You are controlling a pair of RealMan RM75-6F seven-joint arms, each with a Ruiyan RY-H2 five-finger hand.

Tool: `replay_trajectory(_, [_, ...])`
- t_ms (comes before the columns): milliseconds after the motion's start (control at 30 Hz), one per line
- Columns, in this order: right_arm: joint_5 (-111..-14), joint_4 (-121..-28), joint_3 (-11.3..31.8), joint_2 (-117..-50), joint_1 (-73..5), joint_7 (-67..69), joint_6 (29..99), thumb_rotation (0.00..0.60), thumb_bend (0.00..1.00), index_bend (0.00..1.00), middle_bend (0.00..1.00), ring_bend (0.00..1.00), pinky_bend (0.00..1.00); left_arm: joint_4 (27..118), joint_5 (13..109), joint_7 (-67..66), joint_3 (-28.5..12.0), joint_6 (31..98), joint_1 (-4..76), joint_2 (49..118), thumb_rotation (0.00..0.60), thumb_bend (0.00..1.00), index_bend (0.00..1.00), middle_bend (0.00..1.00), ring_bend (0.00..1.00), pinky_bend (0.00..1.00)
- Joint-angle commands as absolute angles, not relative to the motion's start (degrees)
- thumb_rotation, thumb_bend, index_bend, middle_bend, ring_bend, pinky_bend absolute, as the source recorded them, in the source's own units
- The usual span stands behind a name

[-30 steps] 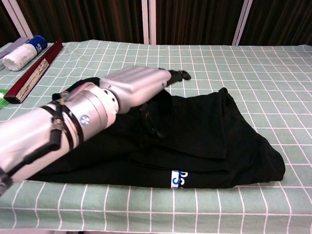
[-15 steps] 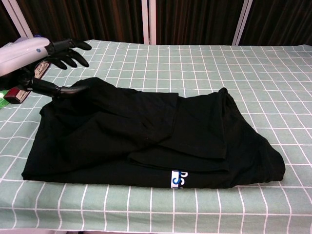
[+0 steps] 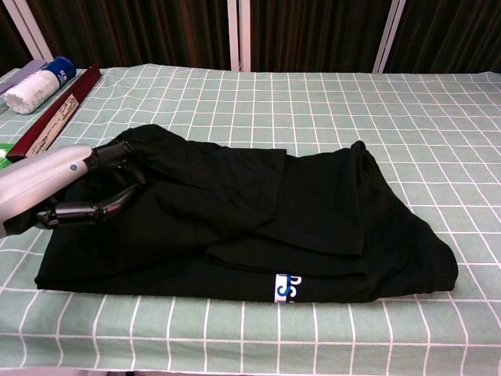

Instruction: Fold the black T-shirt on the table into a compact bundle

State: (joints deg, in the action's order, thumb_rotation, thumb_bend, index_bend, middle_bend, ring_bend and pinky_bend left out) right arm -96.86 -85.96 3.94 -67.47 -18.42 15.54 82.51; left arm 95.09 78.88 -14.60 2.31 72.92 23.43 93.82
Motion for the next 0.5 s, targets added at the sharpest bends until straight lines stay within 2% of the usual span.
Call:
replay_trajectory(33, [-96.77,-85.82,3.77,-67.56,-18.31,15.55,82.59,0.6,0.46,0.42,0.2,0.1,0.11,93.64,78.26,-18.12,2.31,73.74,22.27,95.63,0.165,0.38,0.12,0.28,0.31,0.23])
replay_trajectory(300, [-96.57,-85.08,3.36,-67.95,-17.96,16.17,83.19,0.6,0.46,0.42,0.2,0.1,0.11,97.77,84.63,-13.08,5.39,74.71,20.66,96.6,0.168,0.45,0.12,0.29,0.45,0.26])
replay_trajectory(500, [-96.25,-84.48,3.18,-67.95,-17.7,17.0,83.5,0.6,0.46,0.42,0.2,0.1,0.11,103.12,84.3,-9.78,7.42,69.7,21.33,95.61,0.168,0.45,0.12,0.29,0.52,0.33])
